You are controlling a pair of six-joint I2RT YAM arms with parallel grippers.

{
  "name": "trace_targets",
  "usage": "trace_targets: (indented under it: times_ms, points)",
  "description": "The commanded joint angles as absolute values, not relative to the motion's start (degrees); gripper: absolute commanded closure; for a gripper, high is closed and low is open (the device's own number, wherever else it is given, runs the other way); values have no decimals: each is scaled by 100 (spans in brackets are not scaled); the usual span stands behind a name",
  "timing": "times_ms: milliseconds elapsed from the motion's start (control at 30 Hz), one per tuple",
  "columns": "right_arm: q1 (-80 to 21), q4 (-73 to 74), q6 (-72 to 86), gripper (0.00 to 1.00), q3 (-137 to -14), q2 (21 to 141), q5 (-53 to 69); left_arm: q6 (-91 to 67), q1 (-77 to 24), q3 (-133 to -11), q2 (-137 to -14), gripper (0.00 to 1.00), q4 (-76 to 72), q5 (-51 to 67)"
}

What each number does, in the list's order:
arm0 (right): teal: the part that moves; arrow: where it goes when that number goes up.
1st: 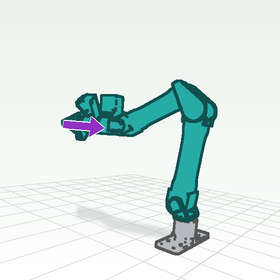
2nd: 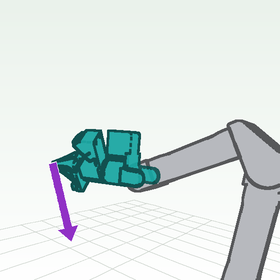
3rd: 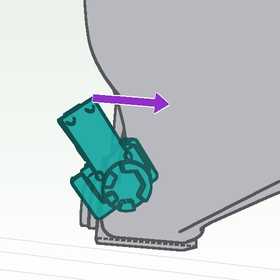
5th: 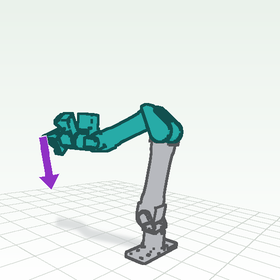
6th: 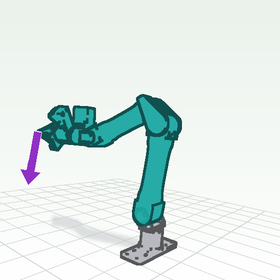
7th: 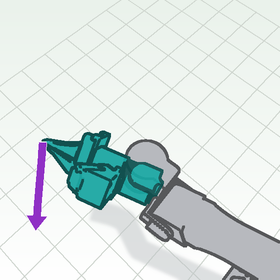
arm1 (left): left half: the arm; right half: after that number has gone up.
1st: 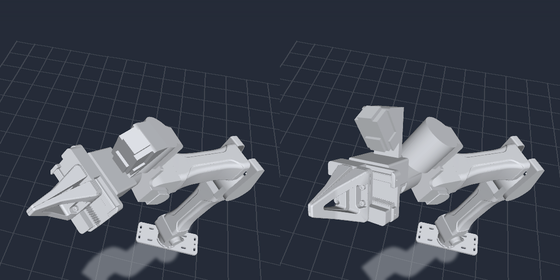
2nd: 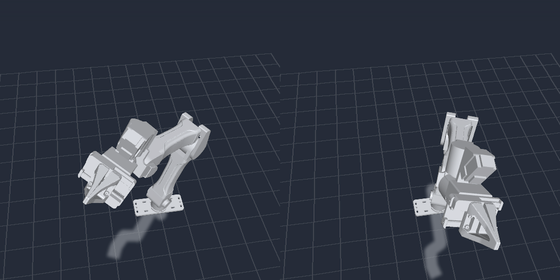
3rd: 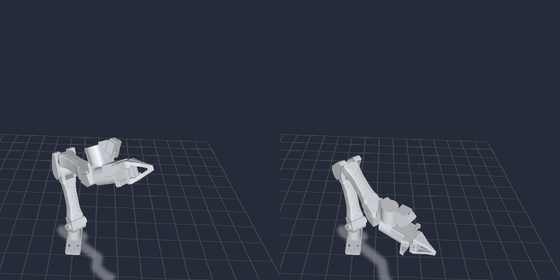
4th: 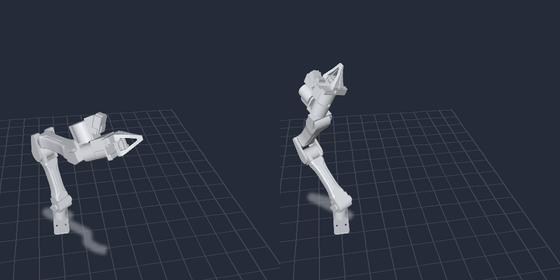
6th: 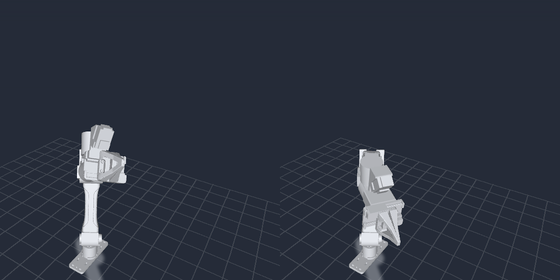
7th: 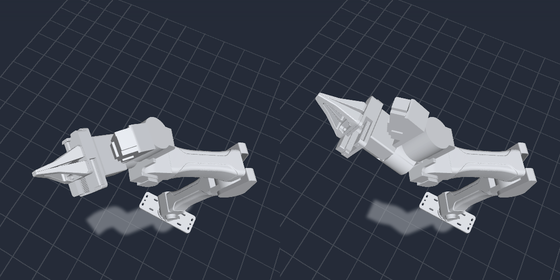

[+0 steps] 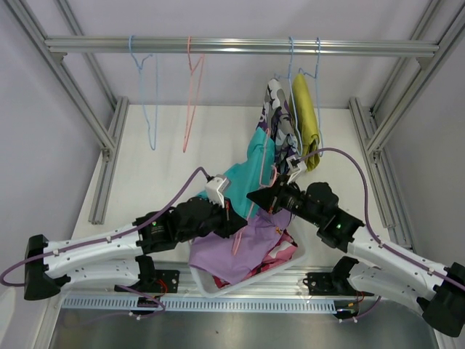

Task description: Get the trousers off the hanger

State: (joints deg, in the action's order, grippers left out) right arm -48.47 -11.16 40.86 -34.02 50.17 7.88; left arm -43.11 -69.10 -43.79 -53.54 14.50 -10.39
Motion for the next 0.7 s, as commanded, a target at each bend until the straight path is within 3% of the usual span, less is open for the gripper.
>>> trace_targets:
  times_ms: [0, 133, 167, 367, 533, 667]
  points:
    - [-4852, -1345, 3946, 100, -3709, 4870, 545, -4403, -6987, -4272, -5247, 99, 1406, -1178]
    - [-4852, -1275, 3981, 100, -3735, 4764, 510, -4430, -7031, -4236, -5326, 95, 1310, -1151]
    - [-4852, -1274, 3999, 100, -3735, 4764, 518, -4438, -7031, -4254, -5378, 80, 1292, -1151]
    - [-4860, -1274, 4034, 100, -3727, 4729, 536, -4351, -7101, -4193, -5528, 49, 776, -941]
    - [-4852, -1283, 4043, 100, -3718, 4746, 571, -4359, -7119, -3982, -5598, 55, 45, -484]
    - [-4852, -1336, 4069, 100, -3718, 4729, 659, -4394, -7119, -3911, -5730, 74, -290, -308]
